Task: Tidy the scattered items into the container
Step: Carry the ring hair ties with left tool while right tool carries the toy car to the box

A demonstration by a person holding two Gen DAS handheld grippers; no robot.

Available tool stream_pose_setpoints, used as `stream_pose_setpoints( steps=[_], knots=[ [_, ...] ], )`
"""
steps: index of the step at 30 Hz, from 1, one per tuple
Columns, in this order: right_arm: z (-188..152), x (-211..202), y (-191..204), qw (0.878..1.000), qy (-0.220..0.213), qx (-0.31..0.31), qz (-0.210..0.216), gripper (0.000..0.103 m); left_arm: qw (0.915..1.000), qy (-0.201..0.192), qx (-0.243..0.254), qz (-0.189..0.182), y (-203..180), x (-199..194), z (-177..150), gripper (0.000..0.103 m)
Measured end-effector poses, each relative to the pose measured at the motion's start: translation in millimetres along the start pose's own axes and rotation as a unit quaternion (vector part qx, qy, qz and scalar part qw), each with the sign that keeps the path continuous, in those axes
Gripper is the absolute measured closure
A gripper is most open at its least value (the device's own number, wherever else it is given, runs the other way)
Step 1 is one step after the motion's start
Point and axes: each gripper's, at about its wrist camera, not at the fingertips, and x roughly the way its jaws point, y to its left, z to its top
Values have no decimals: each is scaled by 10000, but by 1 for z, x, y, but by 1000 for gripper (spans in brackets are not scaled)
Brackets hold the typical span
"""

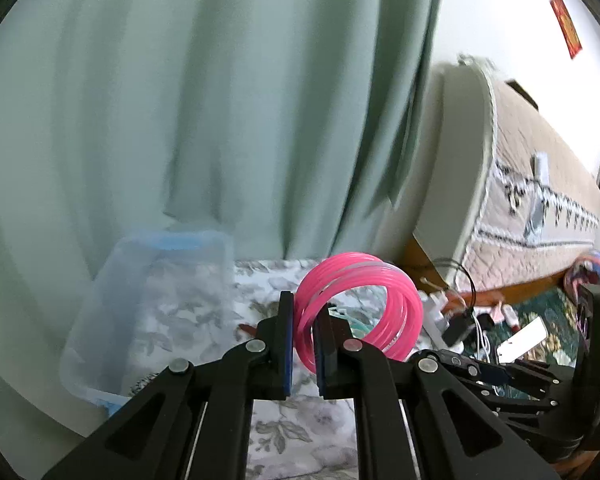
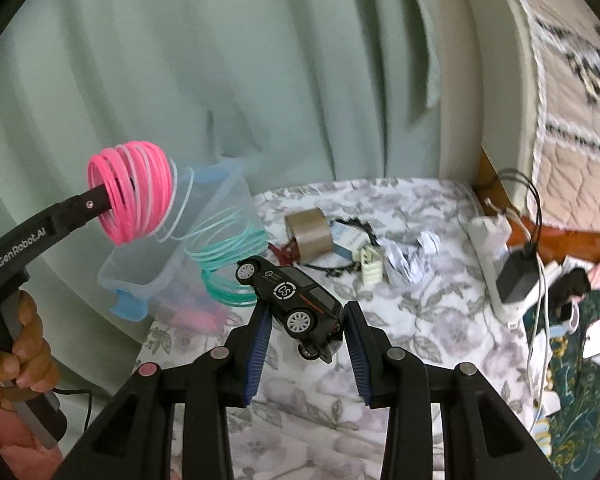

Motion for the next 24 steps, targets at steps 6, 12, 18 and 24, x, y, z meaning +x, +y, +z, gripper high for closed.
stream_pose_setpoints(
  steps=[6, 12, 18, 24],
  knots=[
    [11, -1, 28, 9996, -36, -295, 32, 63, 9989, -324, -299, 141, 31, -23, 5, 95],
    [20, 3, 59, 9977, -16, -674, 88, 63, 9964, -484, -635, 270, 66, -36, 5, 95],
    [26, 19, 87, 9952, 87, -963, 130, 63, 9925, -546, -1010, 414, 103, -41, -2, 95],
    [31, 34, 114, 9919, 184, -1239, 233, 63, 9883, -453, -1346, 562, 136, -40, -15, 94]
  ],
)
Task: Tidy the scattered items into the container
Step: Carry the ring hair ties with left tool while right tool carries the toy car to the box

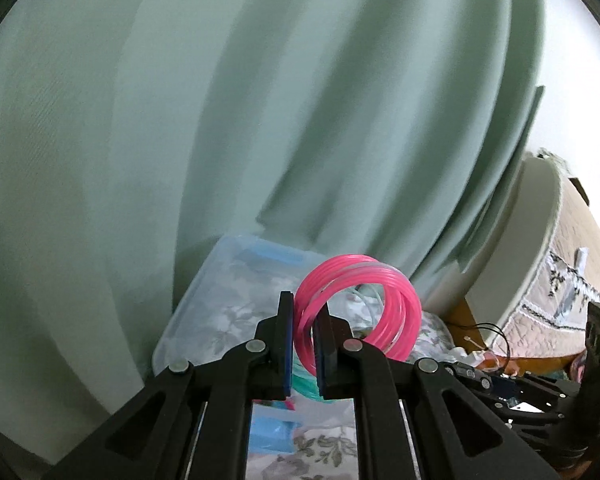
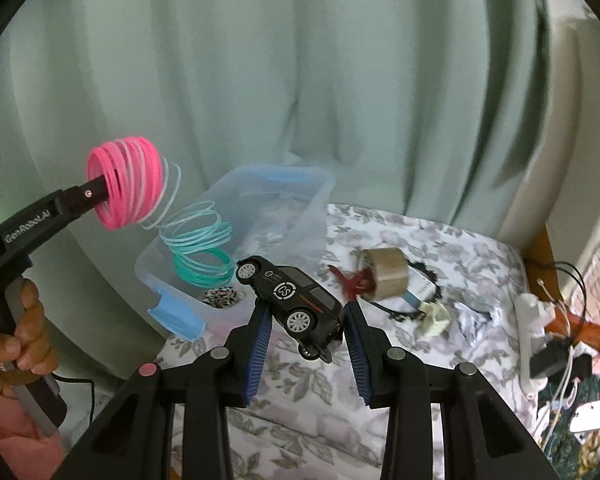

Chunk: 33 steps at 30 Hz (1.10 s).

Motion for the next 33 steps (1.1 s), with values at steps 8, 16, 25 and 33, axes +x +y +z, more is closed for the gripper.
stream_pose_setpoints(
  steps=[8, 16, 25, 33],
  knots=[
    [12, 30, 34, 9990, 211, -290, 255, 63, 9988, 240, -372, 212, 39, 9, -10, 94],
    [20, 57, 52, 9978, 425, -351, 371, 63, 9968, 422, -618, 290, 59, 20, -20, 94],
    [20, 91, 60, 9952, 758, -343, 511, 63, 9945, 717, -680, 332, 68, 42, -28, 94],
    [17, 110, 58, 9935, 938, -229, 611, 63, 9931, 941, -639, 299, 68, 55, -33, 94]
  ],
)
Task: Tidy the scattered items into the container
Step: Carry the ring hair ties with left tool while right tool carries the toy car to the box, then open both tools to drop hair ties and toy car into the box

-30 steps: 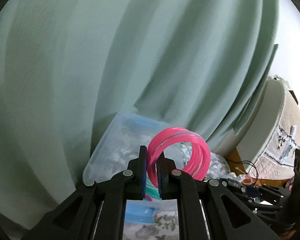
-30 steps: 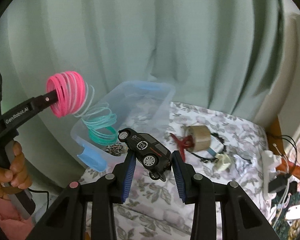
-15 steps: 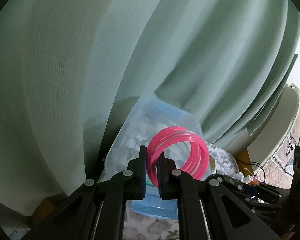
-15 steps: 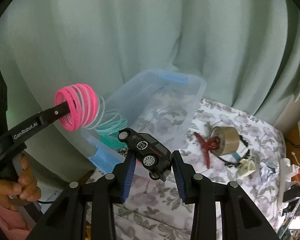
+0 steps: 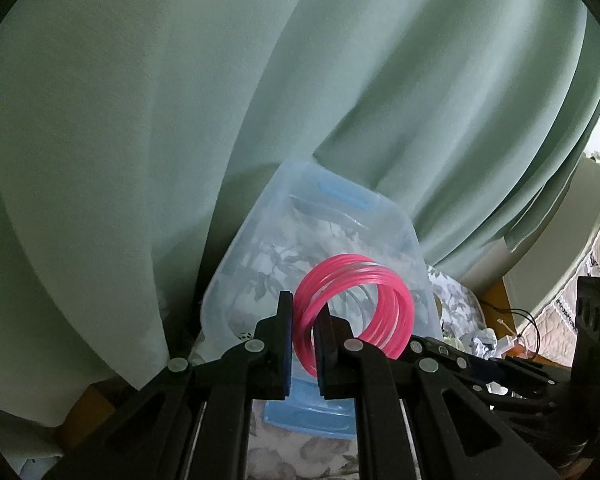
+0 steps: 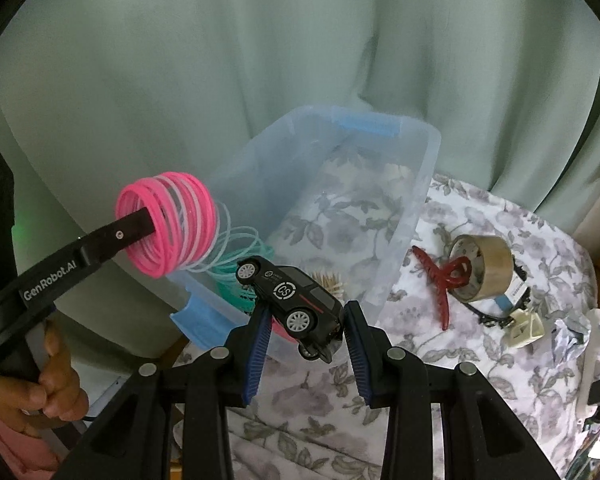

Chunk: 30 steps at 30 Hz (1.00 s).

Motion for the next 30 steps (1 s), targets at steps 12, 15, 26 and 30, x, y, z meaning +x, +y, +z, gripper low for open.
stream_pose_setpoints(
  steps=[12, 15, 26, 30],
  knots=[
    [3, 6, -6, 9997, -65, 134, 206, 63, 9995, 301, 52, 61, -6, 24, -2, 93],
    [5, 8, -6, 9994, -44, 210, 255, 63, 9994, 328, 12, 58, -3, 22, -3, 93],
    [5, 8, -2, 9991, -35, 311, 289, 60, 9995, 318, 43, 35, -5, 20, -4, 91],
    [5, 4, 0, 9992, -103, 269, 269, 55, 9994, 321, 101, 37, -8, 17, -4, 88]
  ],
)
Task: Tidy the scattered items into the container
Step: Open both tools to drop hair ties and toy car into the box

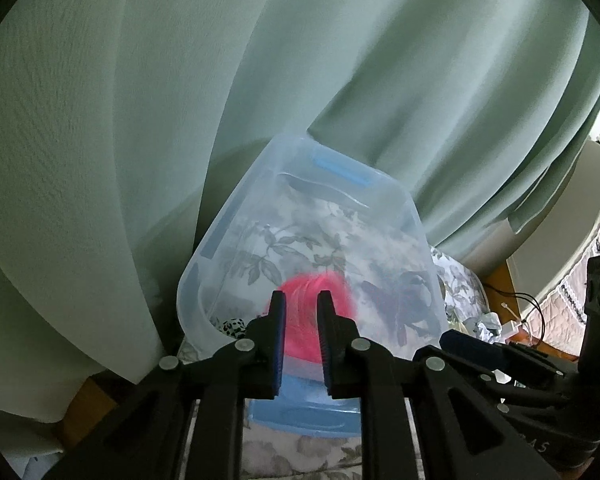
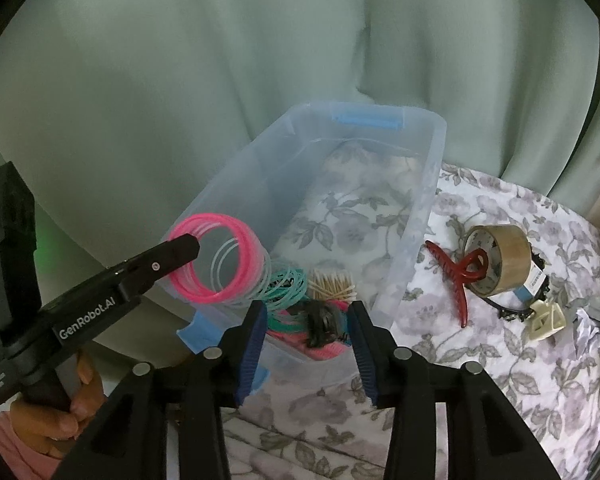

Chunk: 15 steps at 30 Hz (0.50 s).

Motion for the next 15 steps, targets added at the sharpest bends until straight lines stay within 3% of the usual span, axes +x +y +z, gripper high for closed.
stream_pose_setpoints(
  steps=[10, 15],
  knots=[
    [-4, -14, -3, 9999, -120, 73, -15, 54, 9999, -27, 130, 33, -13, -11, 0, 86],
    [-5, -26, -3, 9998, -207, 40, 8, 54, 9998, -21, 169, 104, -23, -16, 0, 72]
  ],
)
